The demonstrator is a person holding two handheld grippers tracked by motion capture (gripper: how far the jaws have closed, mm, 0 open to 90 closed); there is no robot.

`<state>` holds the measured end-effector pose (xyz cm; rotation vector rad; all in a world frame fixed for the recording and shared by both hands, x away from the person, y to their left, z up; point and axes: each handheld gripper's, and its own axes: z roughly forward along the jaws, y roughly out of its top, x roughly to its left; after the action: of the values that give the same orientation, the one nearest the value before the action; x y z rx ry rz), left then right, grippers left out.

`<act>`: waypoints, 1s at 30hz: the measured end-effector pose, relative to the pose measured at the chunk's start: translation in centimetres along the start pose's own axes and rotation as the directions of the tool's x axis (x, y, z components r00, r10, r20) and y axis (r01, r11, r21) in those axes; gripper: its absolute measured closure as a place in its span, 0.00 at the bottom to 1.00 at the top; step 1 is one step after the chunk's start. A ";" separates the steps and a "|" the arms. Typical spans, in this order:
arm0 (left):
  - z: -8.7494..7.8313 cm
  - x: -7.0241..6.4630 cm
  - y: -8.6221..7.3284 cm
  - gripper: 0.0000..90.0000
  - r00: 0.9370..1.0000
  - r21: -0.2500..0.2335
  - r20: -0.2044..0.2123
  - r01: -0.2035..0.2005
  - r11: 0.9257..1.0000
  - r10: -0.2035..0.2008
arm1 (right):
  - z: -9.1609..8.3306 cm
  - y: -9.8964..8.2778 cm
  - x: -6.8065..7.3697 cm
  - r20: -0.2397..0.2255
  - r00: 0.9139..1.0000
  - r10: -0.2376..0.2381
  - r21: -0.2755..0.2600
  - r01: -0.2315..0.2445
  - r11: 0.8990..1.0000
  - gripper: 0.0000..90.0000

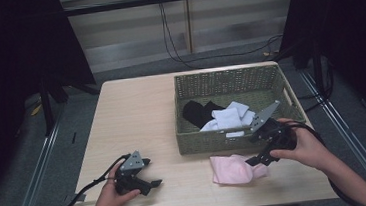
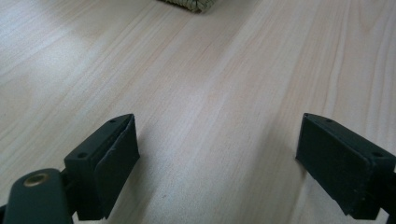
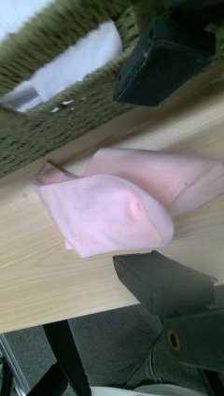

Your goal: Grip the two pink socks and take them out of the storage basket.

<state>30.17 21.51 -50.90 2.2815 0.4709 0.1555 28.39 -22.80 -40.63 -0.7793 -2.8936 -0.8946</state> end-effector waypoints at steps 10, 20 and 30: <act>0.0 0.0 0.0 0.14 1.000 0.000 0.000 0.000 1.000 0.000 | 1.6 -2.8 -0.6 0.017 0.999 0.043 -0.011 -0.043 0.999 0.19; 0.0 0.0 0.0 0.14 1.000 0.000 0.000 0.000 1.000 0.000 | 2.4 -5.6 -0.9 0.050 0.996 0.075 -0.047 -0.072 0.996 0.19; 0.0 0.0 0.0 0.14 1.000 0.000 0.000 0.000 1.000 0.000 | 3.7 -7.7 -1.1 0.084 0.994 0.067 -0.085 -0.059 0.995 0.19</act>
<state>30.17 21.51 -50.90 2.2815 0.4707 0.1558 26.28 -26.80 -47.97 -0.9331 -2.9029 -1.0038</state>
